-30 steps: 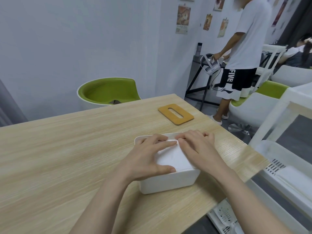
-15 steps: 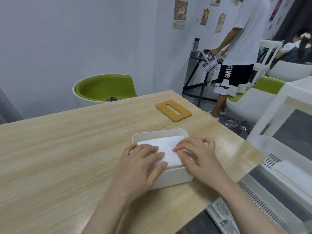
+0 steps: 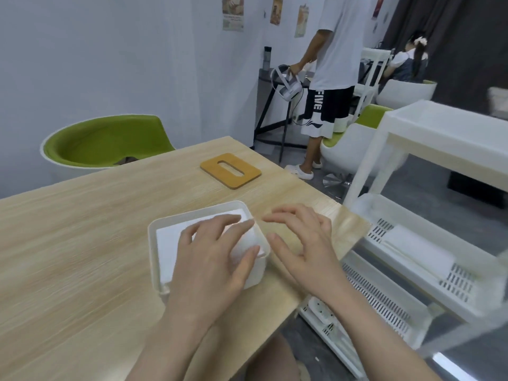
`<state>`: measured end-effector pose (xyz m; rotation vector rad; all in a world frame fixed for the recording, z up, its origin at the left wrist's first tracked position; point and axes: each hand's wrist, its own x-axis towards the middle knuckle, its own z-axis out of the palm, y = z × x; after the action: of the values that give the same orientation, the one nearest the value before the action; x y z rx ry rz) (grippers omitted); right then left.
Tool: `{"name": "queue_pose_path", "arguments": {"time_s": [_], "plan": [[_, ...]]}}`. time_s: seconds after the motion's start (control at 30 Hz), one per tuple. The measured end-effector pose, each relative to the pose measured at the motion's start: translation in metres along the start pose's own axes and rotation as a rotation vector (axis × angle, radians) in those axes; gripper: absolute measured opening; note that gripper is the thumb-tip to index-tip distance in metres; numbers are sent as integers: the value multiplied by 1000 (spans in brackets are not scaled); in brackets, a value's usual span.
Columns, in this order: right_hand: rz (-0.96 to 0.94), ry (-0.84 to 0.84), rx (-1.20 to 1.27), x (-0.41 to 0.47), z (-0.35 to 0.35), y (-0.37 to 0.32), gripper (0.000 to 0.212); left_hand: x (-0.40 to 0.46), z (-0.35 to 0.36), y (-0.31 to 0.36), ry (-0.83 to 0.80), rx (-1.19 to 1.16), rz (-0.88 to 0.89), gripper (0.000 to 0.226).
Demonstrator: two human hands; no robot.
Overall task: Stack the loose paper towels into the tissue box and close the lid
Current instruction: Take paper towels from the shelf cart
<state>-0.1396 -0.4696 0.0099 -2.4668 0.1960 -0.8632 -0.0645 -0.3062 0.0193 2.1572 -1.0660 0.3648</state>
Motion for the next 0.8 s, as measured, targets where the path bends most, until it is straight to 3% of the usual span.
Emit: {"name": "queue_pose_path", "arguments": {"time_s": [0.27,0.43,0.8], "plan": [[296,195,-35,-49,-86,83,25,41,94,112,-189,-215,308,38],[490,254,-216,-77,-119,151,31,65,180,159,-377,-270,261,40],[906,251,-388,-103,-145,277,39,119,335,185,-570,-125,216,45]]}}
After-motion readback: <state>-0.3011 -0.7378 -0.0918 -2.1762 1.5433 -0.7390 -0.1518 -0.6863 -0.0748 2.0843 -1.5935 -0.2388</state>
